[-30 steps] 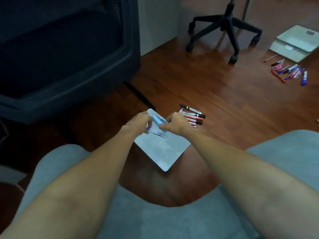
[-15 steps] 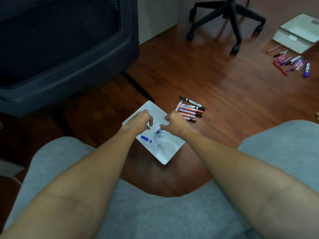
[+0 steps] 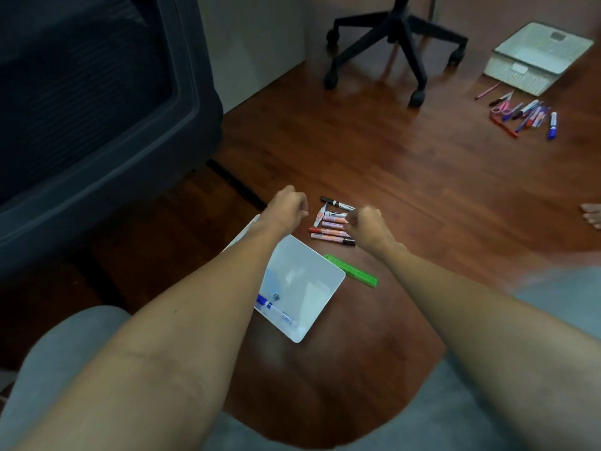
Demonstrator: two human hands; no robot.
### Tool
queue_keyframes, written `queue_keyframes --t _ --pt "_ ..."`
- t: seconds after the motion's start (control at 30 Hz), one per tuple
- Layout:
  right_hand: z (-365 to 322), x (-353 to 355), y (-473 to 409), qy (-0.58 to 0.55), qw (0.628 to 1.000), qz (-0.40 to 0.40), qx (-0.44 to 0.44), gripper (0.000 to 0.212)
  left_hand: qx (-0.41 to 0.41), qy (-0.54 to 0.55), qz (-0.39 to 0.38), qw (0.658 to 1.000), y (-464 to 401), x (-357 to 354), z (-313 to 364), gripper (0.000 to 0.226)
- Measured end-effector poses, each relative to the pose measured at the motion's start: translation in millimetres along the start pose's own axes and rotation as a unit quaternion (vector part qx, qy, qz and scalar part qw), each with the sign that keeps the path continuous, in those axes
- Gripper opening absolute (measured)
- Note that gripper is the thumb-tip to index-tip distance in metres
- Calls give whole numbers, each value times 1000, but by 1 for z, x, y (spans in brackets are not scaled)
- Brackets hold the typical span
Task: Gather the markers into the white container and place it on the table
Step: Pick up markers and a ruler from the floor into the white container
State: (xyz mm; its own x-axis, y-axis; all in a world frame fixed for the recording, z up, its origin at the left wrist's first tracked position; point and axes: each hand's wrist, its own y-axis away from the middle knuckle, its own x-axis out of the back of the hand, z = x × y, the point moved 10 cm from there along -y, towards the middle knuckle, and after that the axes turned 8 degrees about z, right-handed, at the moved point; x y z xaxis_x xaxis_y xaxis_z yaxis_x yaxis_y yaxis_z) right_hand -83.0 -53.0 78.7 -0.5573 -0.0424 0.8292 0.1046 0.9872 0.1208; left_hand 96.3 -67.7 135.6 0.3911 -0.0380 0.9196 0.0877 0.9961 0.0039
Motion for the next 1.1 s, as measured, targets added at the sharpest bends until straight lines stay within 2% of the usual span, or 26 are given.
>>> queue_keyframes --t 0.17,0.33,0.53,0.73,0.93,1.1 --pt "50 -33 7 26 997 -67 -42 10 -3 -22 -66 998 -23 -61 8 18" --pt "104 -84 11 46 984 -146 -88 46 43 -3 -142 989 -45 -133 -14 22" --pt "138 -116 12 67 980 -172 -76 54 11 -37 -182 983 -60 -193 -13 24" --pt "148 -122 12 58 987 -133 -71 42 -37 -103 -206 972 -56 -217 -10 32" --pt "152 -124 16 54 980 -162 -105 32 -44 -117 -227 966 -49 -221 -8 23" --pt "126 -81 1 54 988 -122 -83 22 -40 -88 -170 981 -57 -167 1 24"
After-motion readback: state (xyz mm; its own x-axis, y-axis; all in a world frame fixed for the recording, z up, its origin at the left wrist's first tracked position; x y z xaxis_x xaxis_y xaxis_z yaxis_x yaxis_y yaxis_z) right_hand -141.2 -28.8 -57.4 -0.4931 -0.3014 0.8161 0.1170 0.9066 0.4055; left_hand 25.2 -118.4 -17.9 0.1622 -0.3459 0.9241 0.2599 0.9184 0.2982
